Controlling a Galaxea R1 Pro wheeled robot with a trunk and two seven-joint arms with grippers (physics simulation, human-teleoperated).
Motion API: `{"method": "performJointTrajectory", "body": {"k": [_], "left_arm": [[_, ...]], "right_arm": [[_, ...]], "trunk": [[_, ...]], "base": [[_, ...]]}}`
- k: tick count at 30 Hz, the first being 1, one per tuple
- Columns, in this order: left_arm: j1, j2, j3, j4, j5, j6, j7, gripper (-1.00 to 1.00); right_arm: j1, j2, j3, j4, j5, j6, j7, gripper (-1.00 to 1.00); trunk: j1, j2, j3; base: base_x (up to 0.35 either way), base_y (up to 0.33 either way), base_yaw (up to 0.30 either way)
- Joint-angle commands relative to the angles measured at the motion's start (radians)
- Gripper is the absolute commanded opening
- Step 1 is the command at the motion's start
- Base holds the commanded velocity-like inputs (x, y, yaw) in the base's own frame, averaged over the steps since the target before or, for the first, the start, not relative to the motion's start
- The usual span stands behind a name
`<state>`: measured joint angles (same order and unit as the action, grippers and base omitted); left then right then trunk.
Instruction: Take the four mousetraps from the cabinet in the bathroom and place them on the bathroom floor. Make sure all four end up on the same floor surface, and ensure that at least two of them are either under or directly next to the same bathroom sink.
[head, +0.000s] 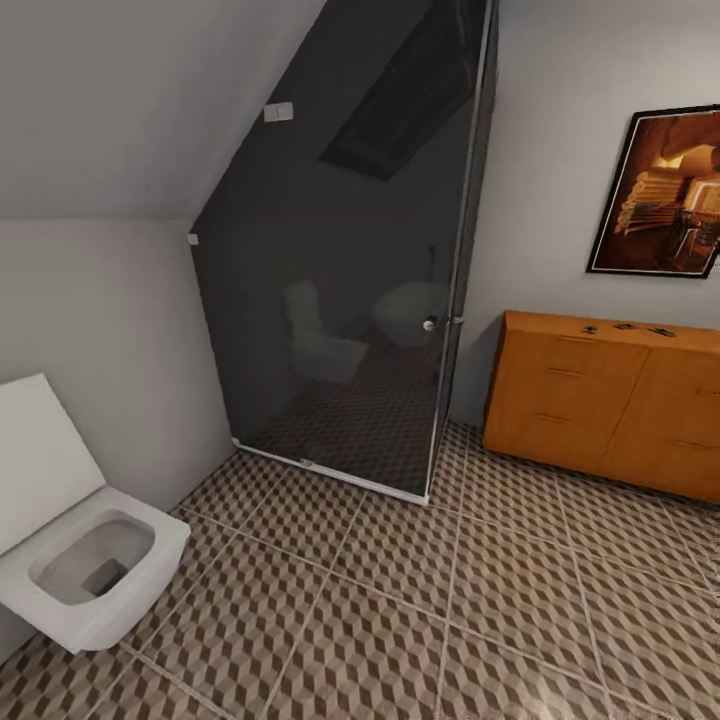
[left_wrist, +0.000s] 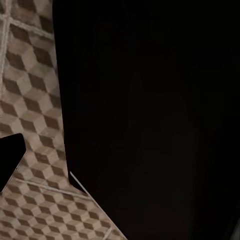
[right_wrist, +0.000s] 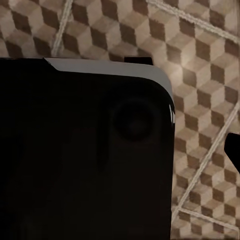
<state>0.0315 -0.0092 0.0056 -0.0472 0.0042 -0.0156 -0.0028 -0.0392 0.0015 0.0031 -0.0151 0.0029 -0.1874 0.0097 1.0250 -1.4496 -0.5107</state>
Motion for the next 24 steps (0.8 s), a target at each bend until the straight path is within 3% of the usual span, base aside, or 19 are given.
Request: {"method": "performJointTrajectory", "body": {"k": [1, 24], "left_arm": [[0.001, 0.000, 0.001, -0.002, 0.000, -0.001, 0.000, 1.00], [0.001, 0.001, 0.001, -0.002, 0.000, 0.000, 0.000, 1.00]], "right_arm": [[-0.001, 0.000, 0.000, 0.002, 0.000, -0.003, 0.001, 1.00], [-0.001, -0.003, 0.000, 0.001, 0.000, -0.004, 0.001, 1.00]], "trunk": [[0.000, 0.000, -0.001], [0.000, 0.000, 0.006]], "base": [[0.000, 0.000, -0.286], [0.000, 0.000, -0.286]]}}
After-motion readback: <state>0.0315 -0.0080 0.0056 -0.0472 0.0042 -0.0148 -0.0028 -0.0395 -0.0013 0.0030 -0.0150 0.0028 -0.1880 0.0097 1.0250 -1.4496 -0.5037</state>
